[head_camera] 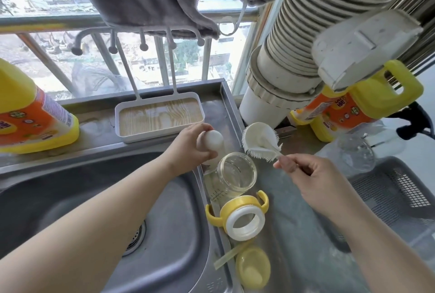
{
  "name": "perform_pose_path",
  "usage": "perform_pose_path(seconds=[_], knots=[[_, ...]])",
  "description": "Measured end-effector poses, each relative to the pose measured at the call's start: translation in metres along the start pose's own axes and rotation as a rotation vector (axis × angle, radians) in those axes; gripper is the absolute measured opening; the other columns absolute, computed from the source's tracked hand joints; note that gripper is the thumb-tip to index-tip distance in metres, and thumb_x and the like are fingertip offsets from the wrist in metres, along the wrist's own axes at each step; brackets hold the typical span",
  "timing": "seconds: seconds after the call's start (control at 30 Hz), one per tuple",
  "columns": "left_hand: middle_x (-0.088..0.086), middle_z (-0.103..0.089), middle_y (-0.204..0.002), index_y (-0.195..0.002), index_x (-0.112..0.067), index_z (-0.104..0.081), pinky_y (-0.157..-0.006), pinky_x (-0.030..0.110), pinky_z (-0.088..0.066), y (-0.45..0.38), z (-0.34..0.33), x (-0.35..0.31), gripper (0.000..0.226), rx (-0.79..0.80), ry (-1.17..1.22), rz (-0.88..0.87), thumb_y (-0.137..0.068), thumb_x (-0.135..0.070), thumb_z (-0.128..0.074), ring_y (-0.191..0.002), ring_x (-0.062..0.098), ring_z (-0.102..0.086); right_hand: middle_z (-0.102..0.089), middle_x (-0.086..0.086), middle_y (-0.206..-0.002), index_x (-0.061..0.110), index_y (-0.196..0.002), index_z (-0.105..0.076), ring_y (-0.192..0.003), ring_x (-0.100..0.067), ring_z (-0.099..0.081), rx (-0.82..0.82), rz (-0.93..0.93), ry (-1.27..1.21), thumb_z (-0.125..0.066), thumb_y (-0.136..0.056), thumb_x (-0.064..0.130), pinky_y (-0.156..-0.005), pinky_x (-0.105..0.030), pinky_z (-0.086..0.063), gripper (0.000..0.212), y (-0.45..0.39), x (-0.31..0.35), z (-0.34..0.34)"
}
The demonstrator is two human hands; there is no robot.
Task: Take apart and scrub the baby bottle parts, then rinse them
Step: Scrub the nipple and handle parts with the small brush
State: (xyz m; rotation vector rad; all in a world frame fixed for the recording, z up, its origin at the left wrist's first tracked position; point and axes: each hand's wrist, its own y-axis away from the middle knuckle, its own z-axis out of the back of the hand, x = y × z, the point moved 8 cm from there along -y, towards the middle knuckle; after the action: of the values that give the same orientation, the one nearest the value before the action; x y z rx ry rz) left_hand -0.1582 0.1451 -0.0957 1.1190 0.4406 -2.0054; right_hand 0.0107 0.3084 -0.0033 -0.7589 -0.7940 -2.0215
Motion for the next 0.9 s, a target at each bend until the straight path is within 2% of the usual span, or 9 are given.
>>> perform_pose_path(seconds=[0.1,0.2,0.33,0.47,0.6,0.67,0.77,0.83,0.9], knots=[[-0.006,-0.054,-0.105,-0.11,-0.017,-0.056,-0.091,0.03,-0.043,0.007,0.005,0.002,0.047,-0.032,0.09,0.021,-0.07,-0.011,-0.08,-0.101,0.016,-0.052,-0.047,0.027,-0.039,0.026,-0.088,-0.07,-0.044,0.009,-0.049,0.005,-0.016,0.003,-0.045,-0.073,0.056,-0.041,-0.012,-0.033,0.042,0.0,-0.001,-0.002],[-0.007,-0.055,-0.104,-0.108,-0.023,-0.054,-0.092,0.034,-0.046,0.013,0.007,0.007,0.046,-0.053,0.133,0.05,-0.071,-0.012,-0.079,-0.1,0.016,-0.053,-0.047,0.026,-0.04,0.025,-0.09,-0.07,-0.045,0.009,-0.049,-0.001,-0.019,0.003,-0.045,-0.072,0.057,-0.046,-0.014,-0.024,0.044,0.001,0.0,-0.005],[0.001,-0.059,-0.108,-0.109,-0.03,-0.054,-0.085,0.036,-0.052,0.025,0.022,0.017,0.044,-0.102,0.243,0.141,-0.074,-0.018,-0.078,-0.1,0.02,-0.058,-0.048,0.026,-0.04,0.025,-0.091,-0.07,-0.044,0.008,-0.049,-0.002,-0.001,0.022,-0.045,-0.072,0.057,-0.049,-0.016,-0.025,0.045,0.0,0.007,-0.006],[0.008,-0.061,-0.107,-0.109,-0.026,-0.057,-0.074,0.031,-0.054,0.054,0.043,0.018,0.047,-0.154,0.547,0.302,-0.068,-0.023,-0.079,-0.099,0.028,-0.061,-0.053,0.028,-0.046,0.03,-0.092,-0.069,-0.048,0.008,-0.051,0.036,0.031,0.034,-0.044,-0.073,0.058,-0.05,-0.015,-0.029,0.042,0.003,0.028,-0.013],[0.008,-0.064,-0.112,-0.111,-0.023,-0.059,-0.07,0.034,-0.055,0.097,0.066,-0.007,0.057,-0.201,0.906,0.359,-0.057,-0.025,-0.078,-0.093,0.023,-0.064,-0.065,0.025,-0.07,0.037,-0.083,-0.066,-0.071,0.005,-0.059,0.141,0.152,0.108,-0.045,-0.074,0.066,-0.055,-0.011,-0.04,0.037,0.011,0.075,-0.03],[0.009,-0.066,-0.106,-0.112,-0.017,-0.063,-0.065,0.028,-0.054,0.12,0.074,-0.024,0.057,-0.169,1.127,0.343,-0.057,-0.026,-0.075,-0.086,0.02,-0.063,-0.064,0.019,-0.066,0.035,-0.08,-0.067,-0.065,0.001,-0.057,0.21,0.229,0.139,-0.044,-0.075,0.067,-0.053,-0.013,-0.04,0.039,0.02,0.101,-0.041],[0.01,-0.067,-0.096,-0.106,-0.015,-0.069,-0.067,0.025,-0.052,0.156,0.087,-0.05,0.037,-0.102,1.253,0.323,-0.07,-0.025,-0.067,-0.081,0.018,-0.062,-0.055,0.02,-0.051,0.033,-0.084,-0.069,-0.05,0.002,-0.049,0.289,0.277,0.127,-0.046,-0.077,0.063,-0.049,-0.012,-0.034,0.038,0.038,0.133,-0.059],[0.011,-0.068,-0.102,-0.112,-0.017,-0.066,-0.075,0.03,-0.054,0.175,0.101,-0.052,0.037,-0.124,1.264,0.328,-0.076,-0.026,-0.067,-0.087,0.02,-0.063,-0.049,0.019,-0.044,0.033,-0.086,-0.069,-0.044,0.001,-0.044,0.313,0.287,0.106,-0.045,-0.078,0.06,-0.045,-0.01,-0.031,0.038,0.049,0.151,-0.068],[0.011,-0.065,-0.117,-0.124,-0.019,-0.059,-0.083,0.033,-0.056,0.194,0.119,-0.056,0.056,-0.117,1.257,0.269,-0.072,-0.03,-0.076,-0.101,0.024,-0.064,-0.044,0.016,-0.04,0.032,-0.088,-0.07,-0.039,0.0,-0.04,0.322,0.301,0.085,-0.048,-0.085,0.052,-0.043,-0.01,-0.027,0.03,0.06,0.166,-0.075]])
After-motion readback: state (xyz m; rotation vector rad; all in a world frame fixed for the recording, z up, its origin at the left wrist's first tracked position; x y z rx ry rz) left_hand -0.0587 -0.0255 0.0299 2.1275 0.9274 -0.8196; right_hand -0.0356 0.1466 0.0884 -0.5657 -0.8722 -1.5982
